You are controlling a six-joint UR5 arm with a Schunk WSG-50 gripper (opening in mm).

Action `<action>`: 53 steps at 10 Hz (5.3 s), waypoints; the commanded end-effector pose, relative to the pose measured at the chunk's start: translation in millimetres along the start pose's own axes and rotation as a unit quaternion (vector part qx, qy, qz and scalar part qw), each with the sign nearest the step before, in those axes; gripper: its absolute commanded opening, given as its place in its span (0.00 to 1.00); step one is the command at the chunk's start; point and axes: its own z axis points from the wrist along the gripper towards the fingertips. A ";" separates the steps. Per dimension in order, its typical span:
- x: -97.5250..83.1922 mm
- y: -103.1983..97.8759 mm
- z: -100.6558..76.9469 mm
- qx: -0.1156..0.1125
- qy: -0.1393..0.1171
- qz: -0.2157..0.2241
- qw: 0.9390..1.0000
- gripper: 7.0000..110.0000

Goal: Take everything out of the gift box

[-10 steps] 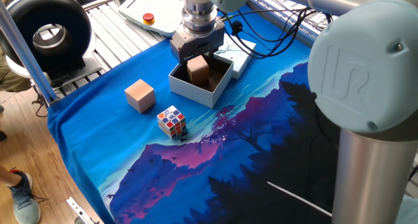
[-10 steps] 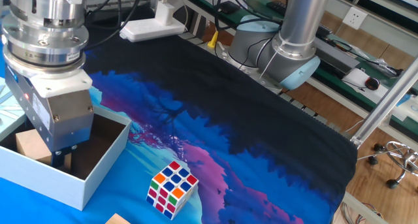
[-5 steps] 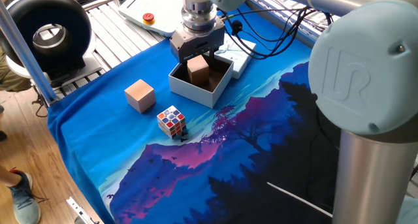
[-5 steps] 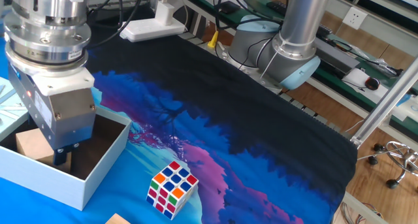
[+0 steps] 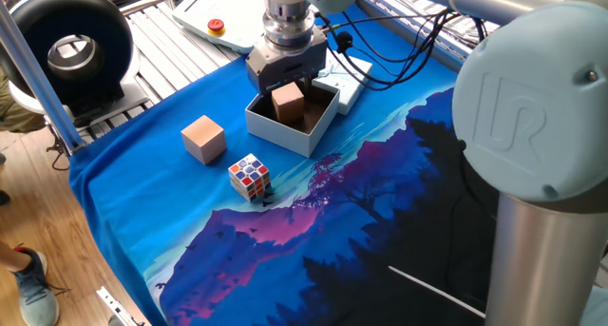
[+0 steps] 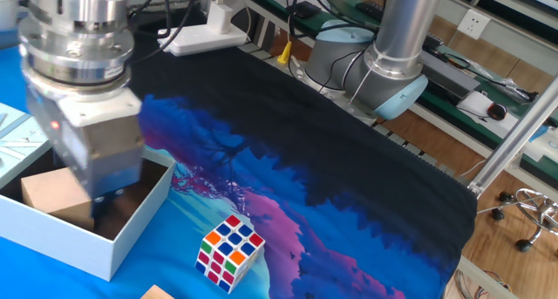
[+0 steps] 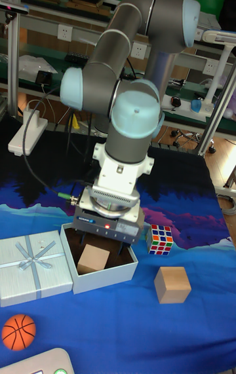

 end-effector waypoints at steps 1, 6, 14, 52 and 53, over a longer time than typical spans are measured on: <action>17.9 -1.4 -31.0 -0.009 0.008 -0.035 0.999 0.00; 17.4 -0.2 -80.4 -0.063 -0.020 -0.101 0.993 0.36; 6.3 -20.6 -102.8 -0.046 -0.031 -0.098 0.994 0.15; 16.0 22.5 -114.5 -0.066 0.011 -0.189 0.980 0.79; 15.4 18.6 -114.6 -0.058 0.011 -0.188 0.980 1.00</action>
